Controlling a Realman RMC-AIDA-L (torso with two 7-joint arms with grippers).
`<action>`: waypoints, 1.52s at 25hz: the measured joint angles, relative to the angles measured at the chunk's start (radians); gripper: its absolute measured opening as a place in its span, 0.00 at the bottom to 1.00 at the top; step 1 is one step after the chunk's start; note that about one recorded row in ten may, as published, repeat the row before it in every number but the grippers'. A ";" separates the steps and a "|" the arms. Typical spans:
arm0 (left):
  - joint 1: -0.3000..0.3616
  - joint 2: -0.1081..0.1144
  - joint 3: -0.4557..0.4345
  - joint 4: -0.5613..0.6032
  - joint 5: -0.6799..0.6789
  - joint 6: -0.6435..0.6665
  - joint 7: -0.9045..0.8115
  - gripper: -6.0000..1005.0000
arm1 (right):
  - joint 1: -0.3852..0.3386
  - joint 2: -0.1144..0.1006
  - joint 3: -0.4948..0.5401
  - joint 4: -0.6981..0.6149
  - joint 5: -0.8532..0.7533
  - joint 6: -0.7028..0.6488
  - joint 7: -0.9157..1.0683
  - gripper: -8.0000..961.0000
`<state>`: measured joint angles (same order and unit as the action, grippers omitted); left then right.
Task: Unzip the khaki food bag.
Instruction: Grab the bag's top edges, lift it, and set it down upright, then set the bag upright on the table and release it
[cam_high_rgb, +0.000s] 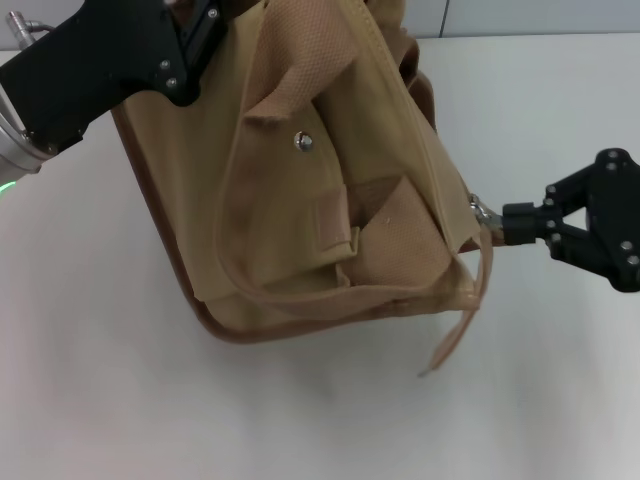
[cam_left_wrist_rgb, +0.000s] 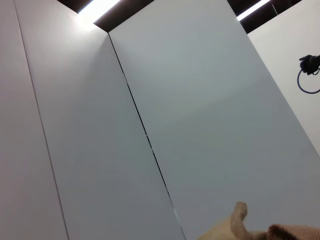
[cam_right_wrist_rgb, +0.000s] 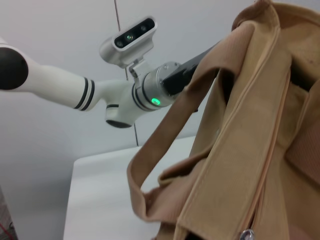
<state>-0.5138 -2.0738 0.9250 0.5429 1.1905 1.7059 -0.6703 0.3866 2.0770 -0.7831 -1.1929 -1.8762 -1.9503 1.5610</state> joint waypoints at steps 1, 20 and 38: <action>-0.001 0.000 0.000 0.000 0.000 0.000 0.000 0.08 | -0.001 0.000 0.006 -0.001 -0.006 -0.007 0.000 0.02; -0.006 -0.002 0.009 -0.010 -0.028 -0.002 -0.001 0.08 | -0.003 0.001 0.148 -0.003 -0.029 -0.070 0.021 0.02; -0.031 -0.005 0.011 -0.085 -0.074 0.028 0.004 0.09 | -0.049 -0.018 0.333 0.128 -0.079 0.105 -0.172 0.46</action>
<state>-0.5452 -2.0785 0.9358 0.4575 1.1162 1.7337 -0.6663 0.3374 2.0589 -0.4498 -1.0652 -1.9557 -1.8456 1.3894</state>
